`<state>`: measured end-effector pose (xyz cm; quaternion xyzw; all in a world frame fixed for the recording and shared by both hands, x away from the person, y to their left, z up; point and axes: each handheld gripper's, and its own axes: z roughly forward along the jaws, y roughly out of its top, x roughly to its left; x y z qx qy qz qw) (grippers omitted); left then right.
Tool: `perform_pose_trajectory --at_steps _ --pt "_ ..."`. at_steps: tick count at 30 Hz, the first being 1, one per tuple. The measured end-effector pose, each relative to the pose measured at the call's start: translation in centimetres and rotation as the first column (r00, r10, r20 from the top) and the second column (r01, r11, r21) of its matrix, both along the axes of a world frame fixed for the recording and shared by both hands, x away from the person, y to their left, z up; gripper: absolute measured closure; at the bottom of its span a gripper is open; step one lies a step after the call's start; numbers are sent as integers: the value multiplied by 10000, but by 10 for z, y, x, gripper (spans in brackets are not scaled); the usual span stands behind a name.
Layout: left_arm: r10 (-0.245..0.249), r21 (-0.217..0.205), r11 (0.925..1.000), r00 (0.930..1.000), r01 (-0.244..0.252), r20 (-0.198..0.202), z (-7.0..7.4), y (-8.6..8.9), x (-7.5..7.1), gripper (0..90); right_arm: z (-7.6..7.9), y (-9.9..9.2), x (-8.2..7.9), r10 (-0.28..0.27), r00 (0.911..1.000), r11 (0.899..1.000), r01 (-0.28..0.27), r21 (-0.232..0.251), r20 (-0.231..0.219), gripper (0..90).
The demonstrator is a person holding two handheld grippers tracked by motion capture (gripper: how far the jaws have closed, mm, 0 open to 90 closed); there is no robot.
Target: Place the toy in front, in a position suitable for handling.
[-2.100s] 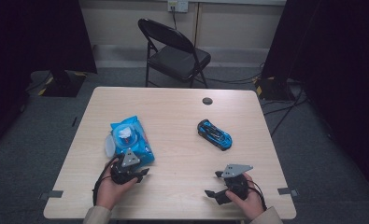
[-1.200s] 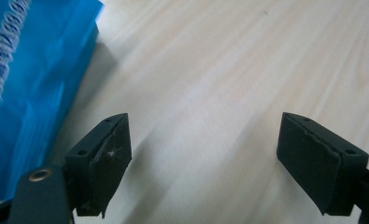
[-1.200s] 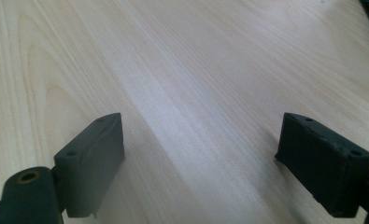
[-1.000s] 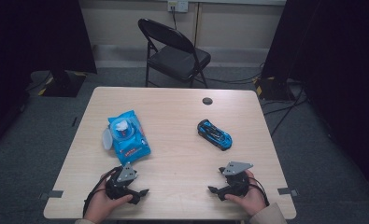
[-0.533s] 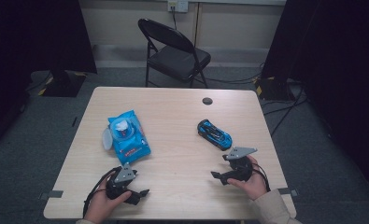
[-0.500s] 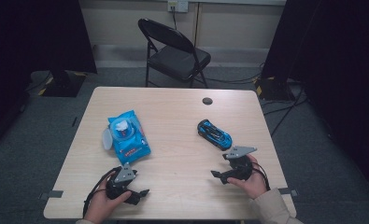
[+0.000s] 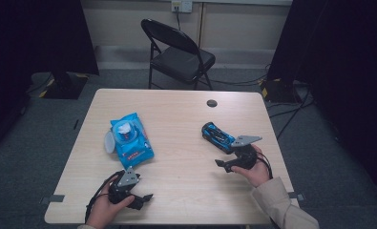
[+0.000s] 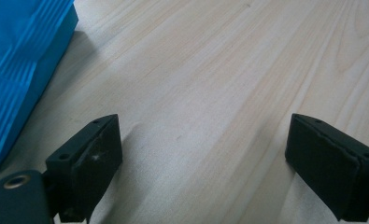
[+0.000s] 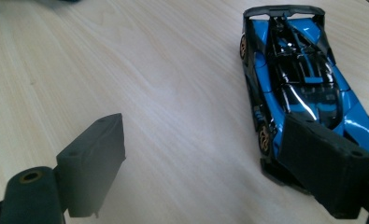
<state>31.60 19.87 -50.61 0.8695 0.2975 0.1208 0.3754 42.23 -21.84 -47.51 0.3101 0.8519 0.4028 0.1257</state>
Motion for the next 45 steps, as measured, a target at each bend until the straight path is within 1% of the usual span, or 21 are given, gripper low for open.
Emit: perform_pose_trajectory --at_steps 3,11,15,17,18,19,20,21,22,25,26,27,28,30,33,36,37,40,41,42,45 --pt "45 22 10000 10000 -45 10 0 -1 0 100 2 -1 9 -45 10000 9999 45 -92 -1 142" --pt "43 23 10000 10000 -43 -28 0 -1 0 95 4 -3 17 -257 9997 9996 257 -89 48 141" --pt "17 46 10000 10000 -16 -43 0 -2 0 86 6 -7 25 -408 9991 9990 410 -198 92 141" --pt "0 86 10000 10000 0 -61 0 -3 0 67 5 -9 32 -513 9986 9983 516 -262 124 140" --pt "0 86 10000 10000 0 -61 0 -3 0 60 5 -9 32 -513 9986 9983 516 -262 124 140" --pt "-32 106 9999 10000 33 -91 0 -4 0 52 4 -10 37 -582 9982 9979 585 -284 131 140" --pt "-32 106 9999 10000 33 -91 0 -4 0 47 4 -10 37 -582 9982 9979 585 -284 131 140" --pt "-41 119 9999 9999 42 -112 -1 -4 0 43 2 -10 43 -645 9979 9974 647 -329 96 139" --pt "-41 119 9999 9999 42 -112 -1 -4 0 41 2 -10 43 -645 9979 9974 647 -329 96 139" --pt "-49 124 9999 9999 51 -117 -1 -4 0 40 -2 -9 51 -737 9972 9963 741 -436 109 138" --pt "-62 116 9999 9999 63 -129 -1 -4 0 38 -3 -8 53 -734 9972 9963 739 -440 116 138" --pt "-90 147 9999 9999 92 -118 -1 -4 0 35 -4 -8 59 -739 9972 9961 744 -482 122 137" --pt "-90 147 9999 9999 92 -118 -1 -4 0 34 -4 -8 59 -739 9972 9961 744 -482 122 137" --pt "-93 134 9999 9999 94 -121 -1 -5 0 34 -5 -7 65 -710 9973 9965 716 -431 163 137" --pt "-92 137 9999 9999 93 -122 -1 -5 0 34 -9 -5 74 -736 9972 9961 740 -489 110 137" --pt "-91 133 9999 9999 92 -122 -1 -5 0 33 -12 -4 78 -742 9972 9960 745 -500 83 136" --pt "-92 136 9999 9999 94 -120 -1 -5 0 33 -14 -5 83 -750 9972 9960 752 -493 56 136" --pt "-93 137 9999 9999 94 -122 -1 -5 0 33 -16 -6 87 -805 9967 9956 803 -479 -27 132" --pt "-93 139 9999 9999 94 -124 -1 -5 0 33 -18 -5 90 -710 9974 9967 704 -400 -149 133" --pt "-93 139 9999 9999 94 -124 -1 -5 0 33 -18 -5 90 -710 9974 9967 704 -400 -149 133" --pt "-96 138 9999 9999 98 -124 -1 -5 0 33 -24 -2 93 -598 9979 9968 584 -536 -243 134"
